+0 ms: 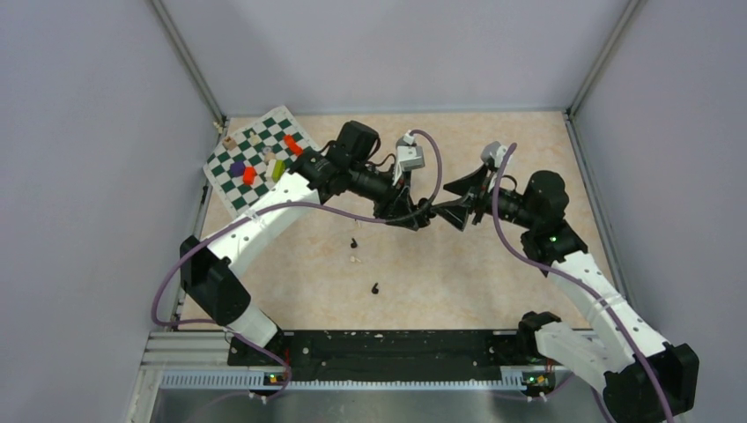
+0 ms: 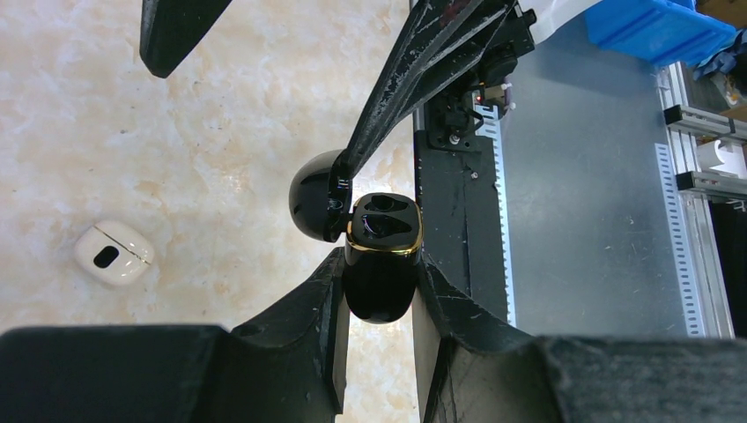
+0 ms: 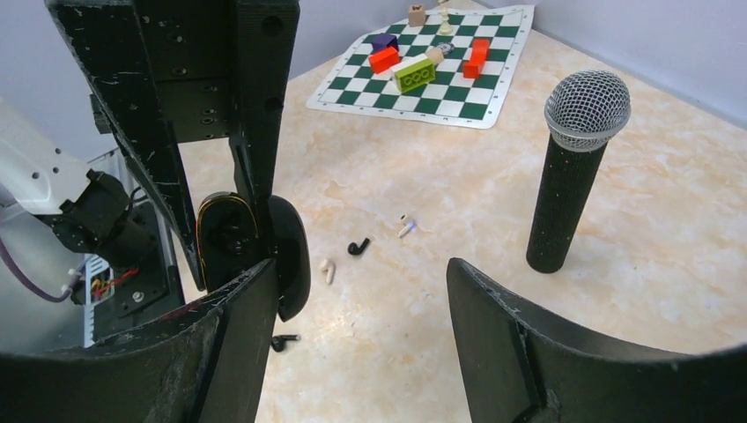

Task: Insert the wireless bluetooth earbuds into the charging case
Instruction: Open the charging case, then pick up the earbud from the center of the board.

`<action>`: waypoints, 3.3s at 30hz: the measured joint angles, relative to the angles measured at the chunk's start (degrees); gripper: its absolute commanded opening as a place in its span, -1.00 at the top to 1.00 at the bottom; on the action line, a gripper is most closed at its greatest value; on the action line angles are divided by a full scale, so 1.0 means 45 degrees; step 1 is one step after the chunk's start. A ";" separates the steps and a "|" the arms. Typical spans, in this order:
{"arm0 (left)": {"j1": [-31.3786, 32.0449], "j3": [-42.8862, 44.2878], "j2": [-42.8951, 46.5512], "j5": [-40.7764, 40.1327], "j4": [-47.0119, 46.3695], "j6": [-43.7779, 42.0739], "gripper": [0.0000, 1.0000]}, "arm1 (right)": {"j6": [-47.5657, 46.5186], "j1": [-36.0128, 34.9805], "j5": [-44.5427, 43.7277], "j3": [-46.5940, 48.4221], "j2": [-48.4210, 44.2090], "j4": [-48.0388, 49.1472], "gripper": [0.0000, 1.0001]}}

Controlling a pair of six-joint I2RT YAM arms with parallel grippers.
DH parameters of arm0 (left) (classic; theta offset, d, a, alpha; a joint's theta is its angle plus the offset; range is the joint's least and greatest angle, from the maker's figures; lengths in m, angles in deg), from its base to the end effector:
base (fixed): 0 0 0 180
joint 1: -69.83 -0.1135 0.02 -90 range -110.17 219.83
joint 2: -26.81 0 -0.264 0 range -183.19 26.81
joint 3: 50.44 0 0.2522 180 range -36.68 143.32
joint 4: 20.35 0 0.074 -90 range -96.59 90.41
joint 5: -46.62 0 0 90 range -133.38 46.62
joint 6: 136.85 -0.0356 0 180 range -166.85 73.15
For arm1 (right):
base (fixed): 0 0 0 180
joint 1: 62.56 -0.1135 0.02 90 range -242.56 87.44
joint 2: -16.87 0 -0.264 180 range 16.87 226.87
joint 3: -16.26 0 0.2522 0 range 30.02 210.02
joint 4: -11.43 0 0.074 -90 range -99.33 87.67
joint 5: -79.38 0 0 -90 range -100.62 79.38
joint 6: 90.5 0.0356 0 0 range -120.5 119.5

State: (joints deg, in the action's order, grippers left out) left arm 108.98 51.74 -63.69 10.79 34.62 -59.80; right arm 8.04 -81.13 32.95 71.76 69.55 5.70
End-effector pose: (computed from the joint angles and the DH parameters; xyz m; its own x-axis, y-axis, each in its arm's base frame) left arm 0.2441 -0.2360 0.3635 -0.3328 0.4401 -0.8340 0.9254 -0.0177 -0.3787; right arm 0.1927 0.0906 0.3308 -0.1788 0.0534 -0.9824 -0.8663 0.4648 0.1829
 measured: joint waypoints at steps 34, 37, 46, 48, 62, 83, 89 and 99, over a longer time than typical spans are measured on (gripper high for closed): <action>-0.3993 -0.1180 0.2691 0.0005 0.2356 -0.2594 1.00 | -0.1020 -0.0277 0.1583 0.2822 0.1622 -0.2288 -0.56; -0.4653 -0.2288 0.3818 -0.0146 0.2973 -0.3230 1.00 | -0.1627 -0.0986 0.1156 0.2827 0.2059 -0.2482 -0.54; -0.5523 -0.5382 0.7038 -0.0981 0.3390 -0.4347 1.00 | -0.3016 -0.3021 -0.0350 0.3060 0.4575 -0.2735 -0.45; -0.5707 -0.5882 0.7504 -0.1064 0.3342 -0.4478 1.00 | -0.3327 -0.3172 -0.0646 0.3211 0.5226 -0.2803 -0.44; -0.8218 -0.7499 0.8811 -0.0321 0.2885 -0.4556 1.00 | -0.4886 -0.5425 -0.1807 0.1569 0.6203 -0.2244 -0.36; -1.0865 -0.7567 0.8840 0.1753 0.3031 -0.4872 1.00 | -0.4090 -0.6751 -0.6198 0.4609 1.1142 -0.1885 -0.37; -1.1128 -0.7689 0.8879 0.1933 0.3036 -0.4940 1.00 | -0.3191 -0.6756 -0.6377 0.5348 1.1842 -0.2419 -0.32; -1.1307 -0.7703 0.9117 0.2166 0.3036 -0.5163 1.00 | -0.4527 -0.6999 -0.4449 0.3633 1.0350 -0.3837 -0.49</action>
State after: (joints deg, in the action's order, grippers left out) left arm 58.10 17.07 -22.67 20.54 48.28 -83.03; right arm -12.34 -112.63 12.93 88.11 116.13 -11.57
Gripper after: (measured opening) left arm 0.325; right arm 0.742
